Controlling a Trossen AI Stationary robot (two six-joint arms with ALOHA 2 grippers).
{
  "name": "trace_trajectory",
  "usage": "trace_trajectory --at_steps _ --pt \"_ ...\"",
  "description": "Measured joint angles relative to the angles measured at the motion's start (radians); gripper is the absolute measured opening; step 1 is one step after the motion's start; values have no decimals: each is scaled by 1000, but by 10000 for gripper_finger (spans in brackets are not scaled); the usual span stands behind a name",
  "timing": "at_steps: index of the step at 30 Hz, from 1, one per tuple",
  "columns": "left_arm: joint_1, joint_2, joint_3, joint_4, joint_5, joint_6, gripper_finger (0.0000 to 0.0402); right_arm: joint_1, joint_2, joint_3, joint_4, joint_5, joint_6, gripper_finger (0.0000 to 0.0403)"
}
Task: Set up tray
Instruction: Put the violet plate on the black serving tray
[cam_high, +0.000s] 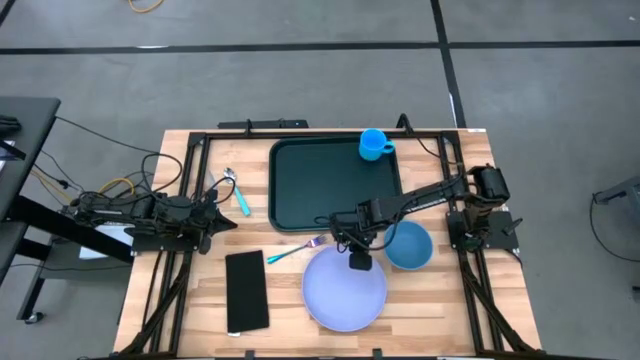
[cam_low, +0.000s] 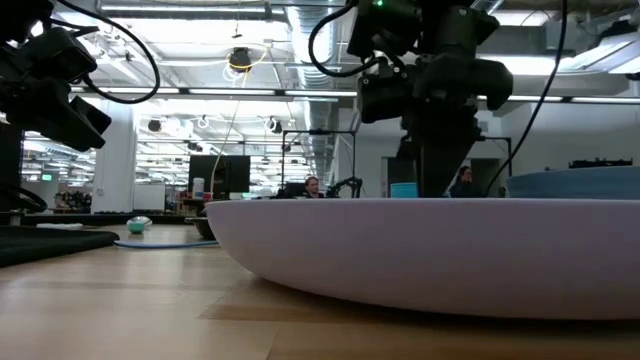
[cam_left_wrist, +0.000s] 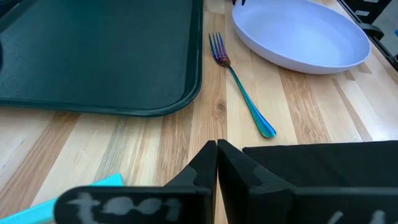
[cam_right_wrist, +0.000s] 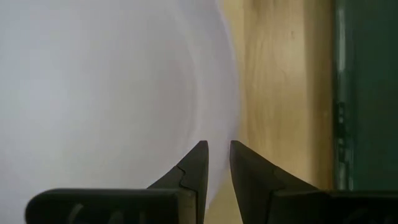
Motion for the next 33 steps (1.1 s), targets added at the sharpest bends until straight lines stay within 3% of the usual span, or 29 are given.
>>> trace_trajectory --at_steps 28,33 --pt "0 0 0 -9 0 -1 0 -3 64 0 24 -41 -4 60" --pt "0 0 0 -14 0 -5 0 -10 64 0 23 -50 -11 46"
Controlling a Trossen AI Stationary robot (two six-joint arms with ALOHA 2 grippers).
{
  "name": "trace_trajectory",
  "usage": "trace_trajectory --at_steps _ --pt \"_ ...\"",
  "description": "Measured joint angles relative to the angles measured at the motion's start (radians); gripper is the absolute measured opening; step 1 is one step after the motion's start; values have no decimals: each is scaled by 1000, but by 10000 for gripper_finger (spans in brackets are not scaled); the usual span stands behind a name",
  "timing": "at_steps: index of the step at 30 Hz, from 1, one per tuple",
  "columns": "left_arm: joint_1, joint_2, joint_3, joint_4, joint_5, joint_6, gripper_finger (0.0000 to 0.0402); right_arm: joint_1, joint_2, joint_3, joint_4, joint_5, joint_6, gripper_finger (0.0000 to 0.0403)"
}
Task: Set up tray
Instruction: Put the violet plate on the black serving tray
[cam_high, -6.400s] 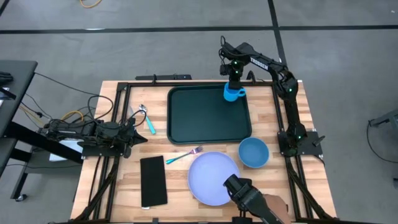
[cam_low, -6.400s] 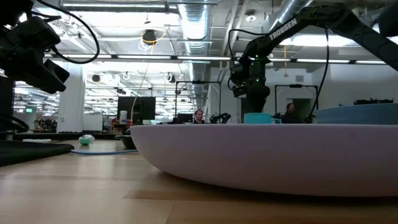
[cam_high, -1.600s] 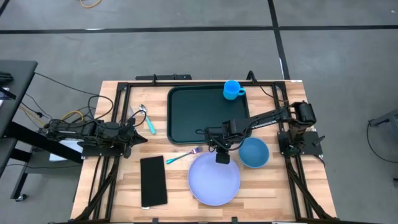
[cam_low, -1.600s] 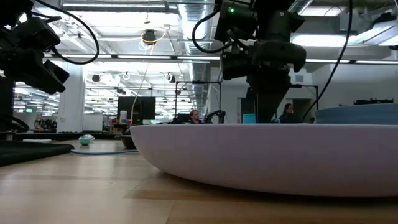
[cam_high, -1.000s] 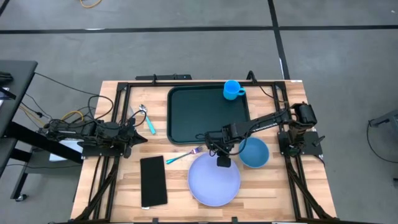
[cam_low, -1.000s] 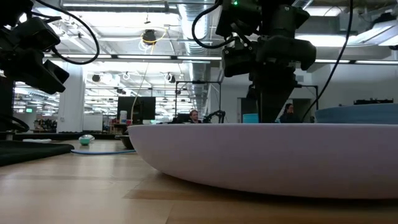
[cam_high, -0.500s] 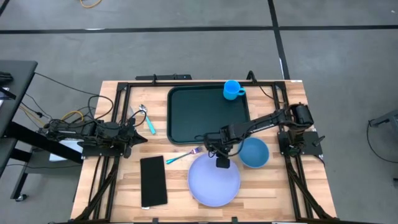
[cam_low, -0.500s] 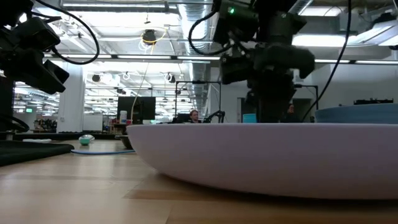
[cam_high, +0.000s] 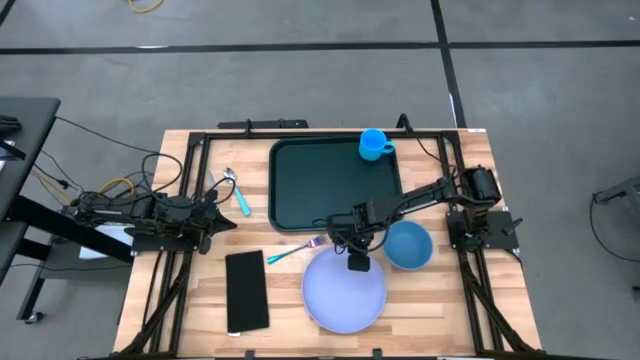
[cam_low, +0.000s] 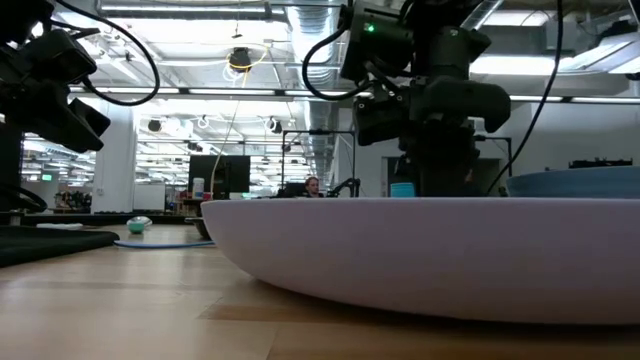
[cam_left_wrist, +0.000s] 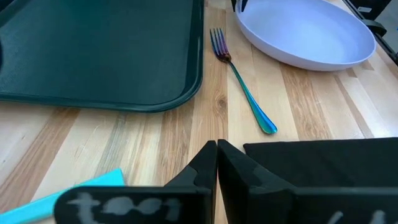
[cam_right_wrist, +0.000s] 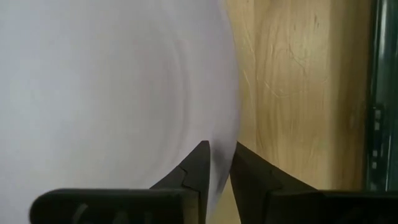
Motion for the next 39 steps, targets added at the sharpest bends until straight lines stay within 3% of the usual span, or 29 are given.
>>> trace_trajectory --at_steps 7,22,39 --pt "0 0 0 0 0 -1 0 -16 0 1 -2 -37 0 6" --pt "0 0 0 0 0 -2 0 -26 0 7 -17 -83 0 9" --pt "0 0 0 0 0 -2 0 -87 0 205 -252 -78 -121 4"
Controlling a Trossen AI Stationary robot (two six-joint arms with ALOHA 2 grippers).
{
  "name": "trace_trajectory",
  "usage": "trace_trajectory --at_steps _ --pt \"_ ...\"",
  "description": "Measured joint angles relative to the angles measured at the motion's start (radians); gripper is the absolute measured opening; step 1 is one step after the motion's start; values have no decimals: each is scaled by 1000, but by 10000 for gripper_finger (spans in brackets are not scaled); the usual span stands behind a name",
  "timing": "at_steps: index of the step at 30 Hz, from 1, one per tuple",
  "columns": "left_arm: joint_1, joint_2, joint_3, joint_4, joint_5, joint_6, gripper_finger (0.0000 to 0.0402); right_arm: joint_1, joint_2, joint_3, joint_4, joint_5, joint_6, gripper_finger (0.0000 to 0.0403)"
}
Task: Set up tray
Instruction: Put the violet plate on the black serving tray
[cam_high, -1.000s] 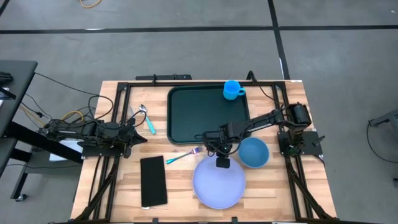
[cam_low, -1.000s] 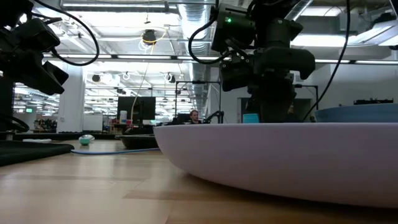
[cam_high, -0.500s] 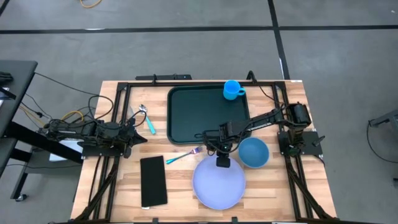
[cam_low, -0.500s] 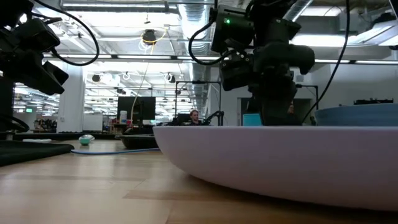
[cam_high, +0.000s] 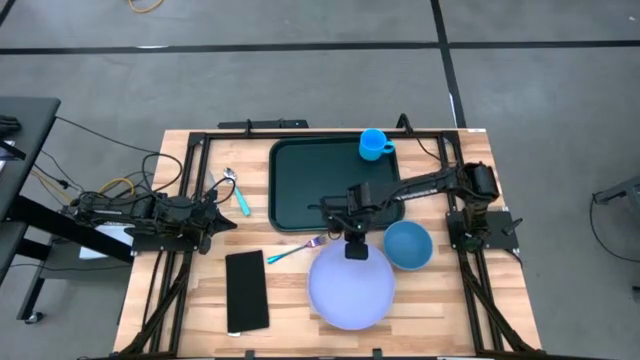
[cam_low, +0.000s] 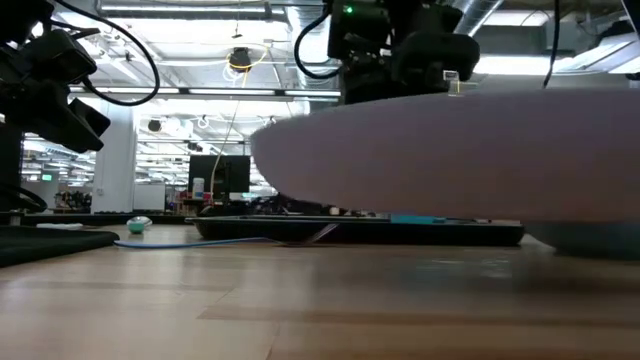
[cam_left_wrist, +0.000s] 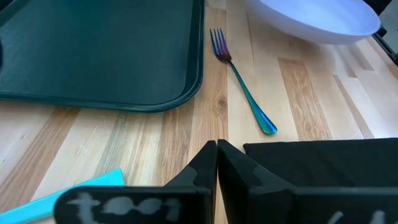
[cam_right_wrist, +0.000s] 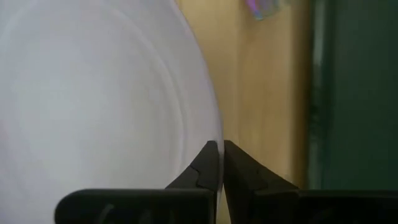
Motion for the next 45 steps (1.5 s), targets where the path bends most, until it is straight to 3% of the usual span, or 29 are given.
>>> trace_trajectory --at_steps 12,21,34,45 --pt "0 0 0 -1 0 0 0 -157 0 205 -142 0 -112 4" --pt "0 0 0 -2 0 0 0 -337 0 321 -196 0 -179 3" --pt "0 0 0 -2 0 0 0 -602 0 333 -192 3 -235 2" --pt "0 0 0 -2 0 0 0 -679 0 276 -170 3 -288 1"
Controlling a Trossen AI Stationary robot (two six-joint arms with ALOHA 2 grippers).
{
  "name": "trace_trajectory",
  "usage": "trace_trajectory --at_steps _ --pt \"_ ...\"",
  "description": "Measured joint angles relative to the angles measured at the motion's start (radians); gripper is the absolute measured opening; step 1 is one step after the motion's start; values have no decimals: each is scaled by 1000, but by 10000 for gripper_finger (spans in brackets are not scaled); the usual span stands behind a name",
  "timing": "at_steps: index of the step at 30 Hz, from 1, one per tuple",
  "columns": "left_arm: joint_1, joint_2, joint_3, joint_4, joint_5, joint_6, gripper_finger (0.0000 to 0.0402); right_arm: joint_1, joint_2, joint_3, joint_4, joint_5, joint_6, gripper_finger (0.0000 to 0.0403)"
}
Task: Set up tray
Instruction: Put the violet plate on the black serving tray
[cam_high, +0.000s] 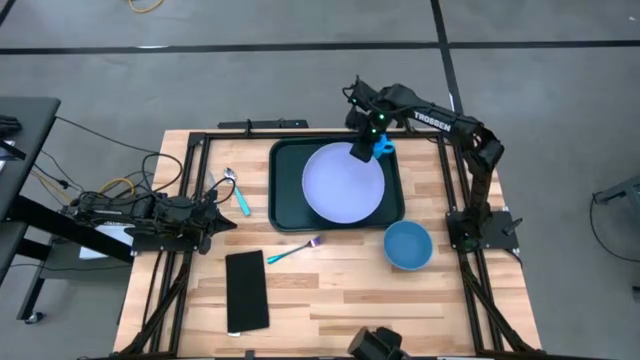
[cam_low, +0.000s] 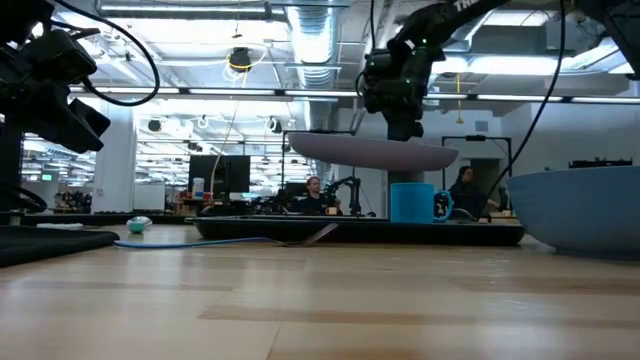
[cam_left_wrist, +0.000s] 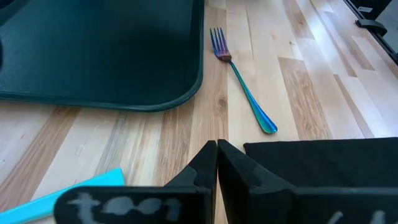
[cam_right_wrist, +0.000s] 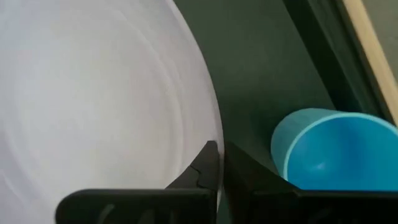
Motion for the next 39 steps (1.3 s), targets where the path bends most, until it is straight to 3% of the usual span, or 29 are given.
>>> trace_trajectory --at_steps 9,28,39 --pt "0 0 0 0 0 0 0 -25 1 -56 26 19 -68 1" --pt "0 0 0 0 0 0 0 -9 1 -56 30 114 -395 1" --pt "0 0 0 0 0 0 0 10 1 -57 77 132 -457 1"
